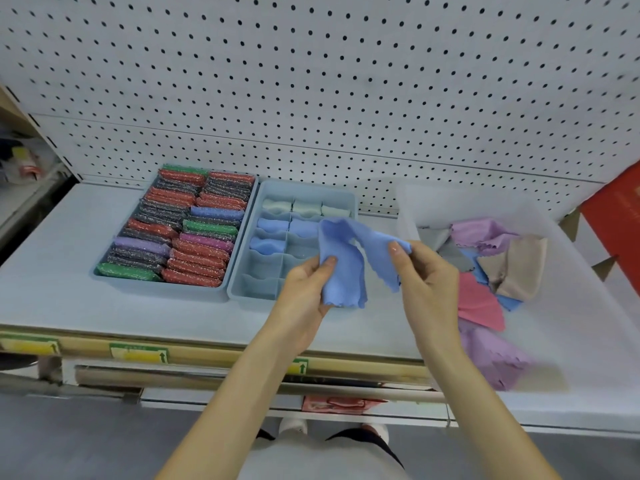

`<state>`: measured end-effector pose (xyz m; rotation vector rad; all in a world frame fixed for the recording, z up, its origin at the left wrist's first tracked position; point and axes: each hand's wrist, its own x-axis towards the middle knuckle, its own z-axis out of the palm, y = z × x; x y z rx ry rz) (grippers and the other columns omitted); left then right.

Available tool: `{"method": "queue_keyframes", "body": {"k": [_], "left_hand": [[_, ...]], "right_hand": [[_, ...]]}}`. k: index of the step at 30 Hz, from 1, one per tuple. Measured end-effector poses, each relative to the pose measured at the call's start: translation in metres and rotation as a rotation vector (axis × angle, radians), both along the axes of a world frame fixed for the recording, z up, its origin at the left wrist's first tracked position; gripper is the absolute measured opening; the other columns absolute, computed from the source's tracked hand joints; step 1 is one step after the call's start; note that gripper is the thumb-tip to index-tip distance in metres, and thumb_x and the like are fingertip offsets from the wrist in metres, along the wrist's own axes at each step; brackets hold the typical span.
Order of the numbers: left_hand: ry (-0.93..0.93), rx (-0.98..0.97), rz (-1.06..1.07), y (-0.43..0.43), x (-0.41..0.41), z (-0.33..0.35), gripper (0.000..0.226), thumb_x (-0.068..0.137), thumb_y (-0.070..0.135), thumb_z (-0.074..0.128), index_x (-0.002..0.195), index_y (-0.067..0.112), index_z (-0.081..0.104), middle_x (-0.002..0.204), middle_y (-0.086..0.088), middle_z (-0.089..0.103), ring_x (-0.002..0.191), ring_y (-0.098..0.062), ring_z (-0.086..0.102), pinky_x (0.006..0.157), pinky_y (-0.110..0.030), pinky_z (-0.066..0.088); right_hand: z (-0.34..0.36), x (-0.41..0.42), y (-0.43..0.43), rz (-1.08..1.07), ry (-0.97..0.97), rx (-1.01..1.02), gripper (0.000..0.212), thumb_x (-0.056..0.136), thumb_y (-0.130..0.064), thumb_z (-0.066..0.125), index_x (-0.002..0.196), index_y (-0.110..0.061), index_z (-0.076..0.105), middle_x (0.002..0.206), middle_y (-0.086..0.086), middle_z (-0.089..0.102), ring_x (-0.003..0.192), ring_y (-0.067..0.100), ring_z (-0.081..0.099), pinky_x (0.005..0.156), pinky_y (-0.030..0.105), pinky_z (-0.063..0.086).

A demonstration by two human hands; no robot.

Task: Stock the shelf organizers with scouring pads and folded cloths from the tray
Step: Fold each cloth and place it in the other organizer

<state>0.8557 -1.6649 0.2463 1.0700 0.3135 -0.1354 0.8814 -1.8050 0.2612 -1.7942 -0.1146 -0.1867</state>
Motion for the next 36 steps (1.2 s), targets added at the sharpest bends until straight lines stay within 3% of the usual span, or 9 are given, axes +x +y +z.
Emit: {"method": "queue_keyframes", "body": {"k": [6,12,16,18,20,25,32,36], "left_hand": [[0.023,0.055,0.016,-0.003,0.0,-0.003,0.021,0.1,0.013,0.045,0.093,0.016,0.065,0.078,0.008,0.074,0.075,-0.006,0.069,0.077,-0.029,0.053],[0.089,0.09,0.025,-0.001,0.001,-0.005,0.018,0.097,0.01,0.051,0.09,0.012,0.067,0.077,0.001,0.072,0.073,-0.018,0.064,0.071,-0.035,0.049],[0.113,0.099,0.068,0.001,0.003,-0.01,0.017,0.095,0.007,0.053,0.089,0.01,0.069,0.077,-0.001,0.073,0.071,-0.018,0.066,0.067,-0.034,0.05],[0.109,0.079,0.085,0.0,0.004,-0.011,0.016,0.095,0.007,0.054,0.092,0.008,0.07,0.079,-0.004,0.073,0.074,-0.022,0.066,0.068,-0.035,0.05],[0.09,0.021,0.084,-0.002,0.005,-0.011,0.017,0.095,0.008,0.053,0.095,0.005,0.07,0.086,-0.009,0.074,0.079,-0.023,0.068,0.068,-0.032,0.054],[0.11,-0.074,0.105,-0.005,0.008,-0.012,0.023,0.097,0.01,0.049,0.089,0.004,0.07,0.084,-0.014,0.073,0.074,-0.023,0.071,0.062,-0.031,0.058],[0.104,0.0,0.16,-0.009,0.008,-0.015,0.022,0.093,0.011,0.054,0.103,-0.002,0.068,0.1,-0.021,0.071,0.086,-0.029,0.069,0.074,-0.037,0.056],[0.112,0.021,0.191,-0.011,0.008,-0.017,0.02,0.093,0.01,0.055,0.101,-0.003,0.069,0.095,-0.019,0.072,0.082,-0.027,0.069,0.068,-0.034,0.057]], "right_hand": [[0.007,0.008,0.0,0.019,-0.086,-0.091,0.047,0.085,-0.046,0.049,0.079,-0.001,0.058,0.068,0.024,0.047,0.063,0.017,0.034,0.055,0.038,0.029],[0.002,0.011,-0.002,0.04,-0.081,-0.139,0.036,0.085,-0.047,0.047,0.081,-0.014,0.061,0.069,0.017,0.051,0.062,0.016,0.037,0.054,0.039,0.033],[0.002,0.007,-0.003,0.073,-0.142,-0.264,0.008,0.088,-0.03,0.06,0.086,-0.033,0.067,0.067,-0.017,0.059,0.061,-0.002,0.048,0.058,0.014,0.038],[-0.001,0.002,0.001,0.107,-0.213,-0.364,0.012,0.086,-0.02,0.065,0.094,-0.023,0.073,0.075,-0.026,0.059,0.069,-0.008,0.054,0.062,0.004,0.038],[-0.007,-0.002,0.006,0.156,-0.273,-0.424,0.016,0.084,-0.026,0.064,0.094,-0.019,0.074,0.082,-0.027,0.057,0.072,-0.01,0.052,0.063,0.003,0.037],[-0.014,-0.003,0.013,0.209,-0.302,-0.417,0.026,0.085,-0.034,0.054,0.092,-0.019,0.074,0.08,-0.02,0.054,0.075,0.003,0.05,0.064,0.004,0.036],[-0.011,0.004,0.013,0.13,-0.289,-0.32,0.015,0.086,-0.025,0.061,0.094,-0.018,0.072,0.086,-0.029,0.054,0.075,-0.005,0.051,0.068,0.005,0.038],[-0.012,0.004,0.016,0.202,-0.263,-0.327,0.016,0.087,-0.023,0.061,0.094,-0.015,0.074,0.087,-0.025,0.059,0.08,-0.004,0.055,0.071,0.008,0.041]]}}
